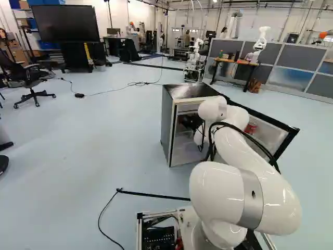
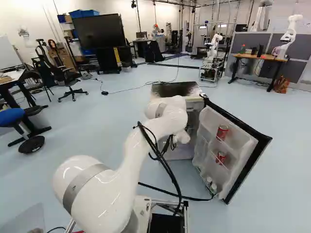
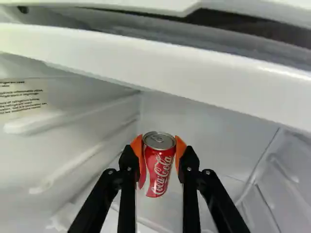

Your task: Grab a drink from the fridge

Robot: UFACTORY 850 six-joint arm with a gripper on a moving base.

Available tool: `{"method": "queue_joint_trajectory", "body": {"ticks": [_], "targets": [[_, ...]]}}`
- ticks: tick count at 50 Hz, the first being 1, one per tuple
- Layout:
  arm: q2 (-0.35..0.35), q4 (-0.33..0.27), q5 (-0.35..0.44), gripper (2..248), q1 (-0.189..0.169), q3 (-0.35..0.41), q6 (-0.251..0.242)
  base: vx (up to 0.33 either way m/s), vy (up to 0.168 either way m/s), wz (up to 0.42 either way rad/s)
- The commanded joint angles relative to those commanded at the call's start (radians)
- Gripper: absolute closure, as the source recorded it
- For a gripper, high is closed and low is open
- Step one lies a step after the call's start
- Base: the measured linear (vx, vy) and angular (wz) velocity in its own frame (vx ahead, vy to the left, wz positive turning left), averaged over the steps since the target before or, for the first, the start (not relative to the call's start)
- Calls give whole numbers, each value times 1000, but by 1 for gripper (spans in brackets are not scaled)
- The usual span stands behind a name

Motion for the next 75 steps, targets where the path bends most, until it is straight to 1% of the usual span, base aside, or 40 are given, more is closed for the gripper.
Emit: {"method": "queue_joint_trajectory", "body": {"ticks": [36, 61, 75], "targets": [[164, 0, 0, 161, -22, 312, 0, 0, 0, 0], [335, 0, 0, 161, -51, 561, 0, 0, 0, 0], [425, 0, 0, 161, -69, 685, 0, 0, 0, 0]]}}
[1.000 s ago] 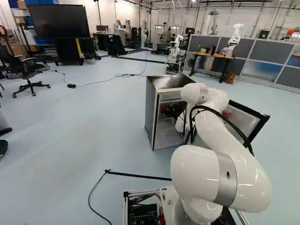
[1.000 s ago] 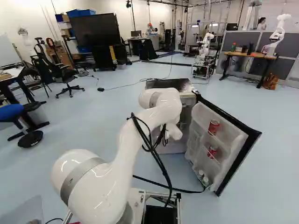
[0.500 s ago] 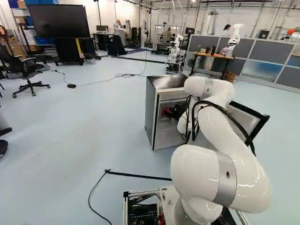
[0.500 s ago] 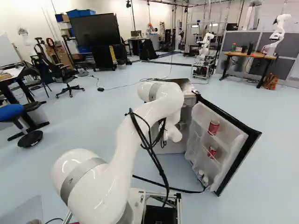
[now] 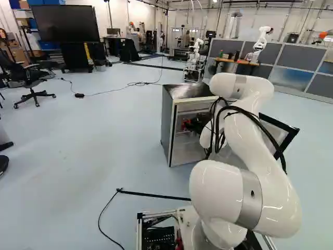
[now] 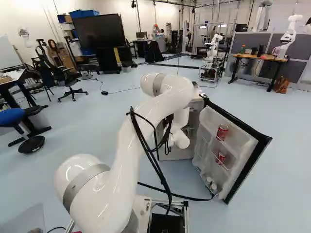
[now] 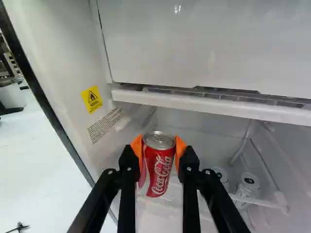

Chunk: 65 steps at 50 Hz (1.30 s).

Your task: Grab a drink from the fridge

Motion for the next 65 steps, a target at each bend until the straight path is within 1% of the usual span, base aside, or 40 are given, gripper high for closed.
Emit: {"method": "queue_joint_trajectory", "body": {"ticks": [24, 34, 52, 65], "targets": [[154, 0, 0, 161, -28, 202, 0, 0, 0, 0], [216, 12, 0, 161, -39, 281, 0, 0, 0, 0], [279, 50, 4, 161, -56, 394, 0, 0, 0, 0], [323, 76, 17, 161, -62, 475, 0, 0, 0, 0]]}}
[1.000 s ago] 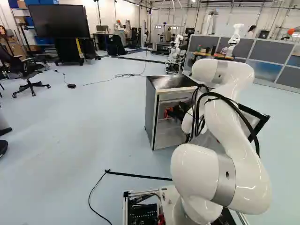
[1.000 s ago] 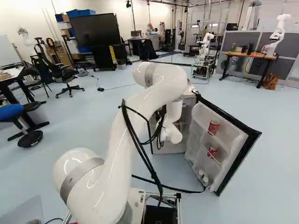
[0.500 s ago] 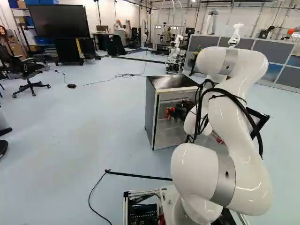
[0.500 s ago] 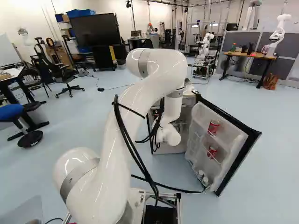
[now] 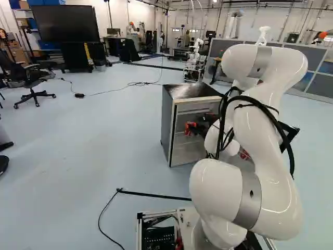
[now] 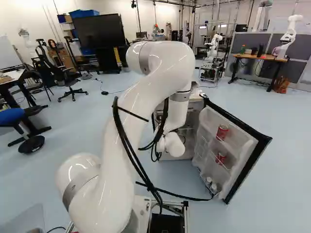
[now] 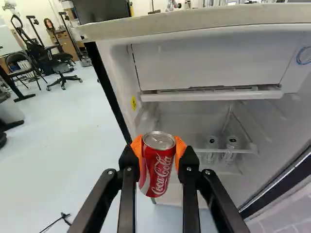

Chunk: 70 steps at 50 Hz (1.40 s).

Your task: Grab a drink from the fridge

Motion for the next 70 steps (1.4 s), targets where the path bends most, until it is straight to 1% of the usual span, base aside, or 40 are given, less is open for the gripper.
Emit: {"method": "queue_joint_trajectory", "body": {"ticks": [16, 21, 70], "targets": [[95, 4, 2, 161, -4, 111, 0, 0, 0, 0], [118, 4, 2, 161, -4, 129, 0, 0, 0, 0], [299, 4, 2, 161, -3, 202, 0, 0, 0, 0]]}}
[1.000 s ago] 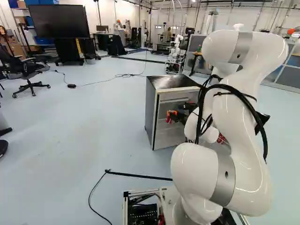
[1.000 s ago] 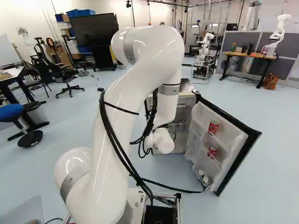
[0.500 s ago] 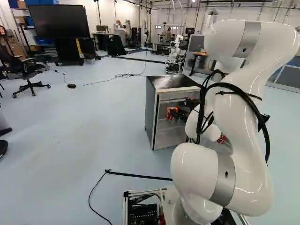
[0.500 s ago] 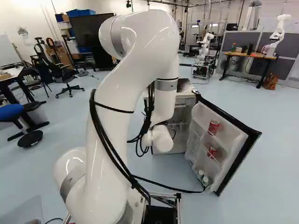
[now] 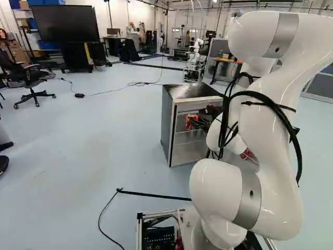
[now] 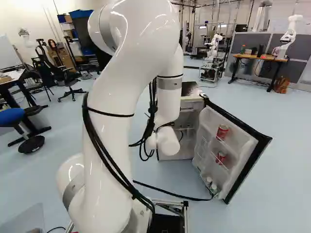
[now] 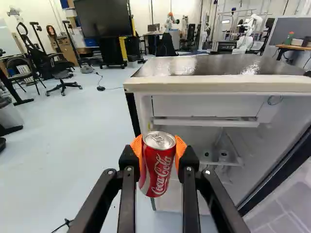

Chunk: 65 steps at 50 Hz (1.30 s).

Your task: Grab a drink from the fridge

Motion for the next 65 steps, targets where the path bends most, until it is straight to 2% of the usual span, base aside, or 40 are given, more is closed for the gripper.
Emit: {"method": "queue_joint_trajectory", "body": {"ticks": [65], "targets": [[220, 0, 0, 161, 1, 51, 0, 0, 0, 0]]}}
